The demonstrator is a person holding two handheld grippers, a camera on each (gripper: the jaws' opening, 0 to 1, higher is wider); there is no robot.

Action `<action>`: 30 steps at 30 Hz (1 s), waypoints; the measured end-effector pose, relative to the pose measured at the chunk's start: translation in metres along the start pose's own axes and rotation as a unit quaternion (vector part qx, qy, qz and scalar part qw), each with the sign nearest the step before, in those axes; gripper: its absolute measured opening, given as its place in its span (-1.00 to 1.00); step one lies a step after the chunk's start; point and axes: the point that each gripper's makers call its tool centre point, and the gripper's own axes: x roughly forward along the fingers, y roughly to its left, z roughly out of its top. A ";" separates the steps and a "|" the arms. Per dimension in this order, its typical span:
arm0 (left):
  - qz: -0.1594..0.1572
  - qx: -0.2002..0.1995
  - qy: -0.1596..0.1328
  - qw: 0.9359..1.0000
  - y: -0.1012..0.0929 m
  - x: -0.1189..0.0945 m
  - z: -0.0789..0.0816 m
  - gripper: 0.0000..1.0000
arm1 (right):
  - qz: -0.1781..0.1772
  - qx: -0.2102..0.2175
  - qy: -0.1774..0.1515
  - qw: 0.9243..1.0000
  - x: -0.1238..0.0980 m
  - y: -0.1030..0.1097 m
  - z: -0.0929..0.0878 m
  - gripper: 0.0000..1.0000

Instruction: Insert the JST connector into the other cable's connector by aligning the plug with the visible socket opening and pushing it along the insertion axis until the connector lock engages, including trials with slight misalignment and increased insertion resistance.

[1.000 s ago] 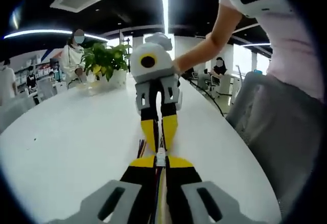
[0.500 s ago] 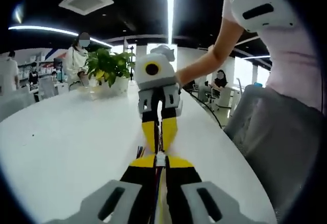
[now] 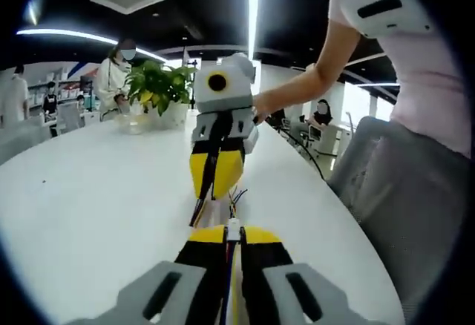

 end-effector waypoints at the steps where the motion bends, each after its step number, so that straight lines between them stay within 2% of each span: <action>1: 0.002 0.001 0.000 1.000 0.001 -0.001 0.000 -1.00 | 0.005 -0.002 -0.001 1.000 0.000 0.002 0.000 -0.76; 3: 0.004 0.002 0.000 1.000 0.003 -0.001 0.001 -1.00 | 0.016 -0.008 0.007 1.000 0.003 0.011 -0.002 -0.73; 4: 0.004 0.001 -0.003 1.000 0.003 -0.001 0.002 -1.00 | 0.030 -0.033 0.023 0.999 0.006 0.018 -0.006 -0.72; 6: 0.004 0.002 -0.004 1.000 0.004 -0.001 0.003 -1.00 | 0.039 -0.049 0.039 0.997 0.010 0.023 -0.010 -0.67; 9: 0.003 0.001 -0.008 1.000 0.004 -0.001 0.005 -1.00 | 0.042 -0.065 0.044 0.996 0.017 0.025 -0.009 -0.74; 12: 0.000 0.003 -0.005 1.000 0.003 0.000 0.005 -1.00 | 0.043 -0.078 0.038 0.995 0.020 0.023 -0.005 -0.89; 23: 0.004 0.007 -0.005 1.000 0.005 0.003 0.002 -1.00 | 0.050 -0.082 0.035 0.995 0.019 0.025 -0.002 -0.91; 30: 0.003 0.004 -0.003 1.000 0.009 0.010 -0.006 -1.00 | 0.041 -0.078 0.047 0.995 0.018 0.019 -0.010 -0.91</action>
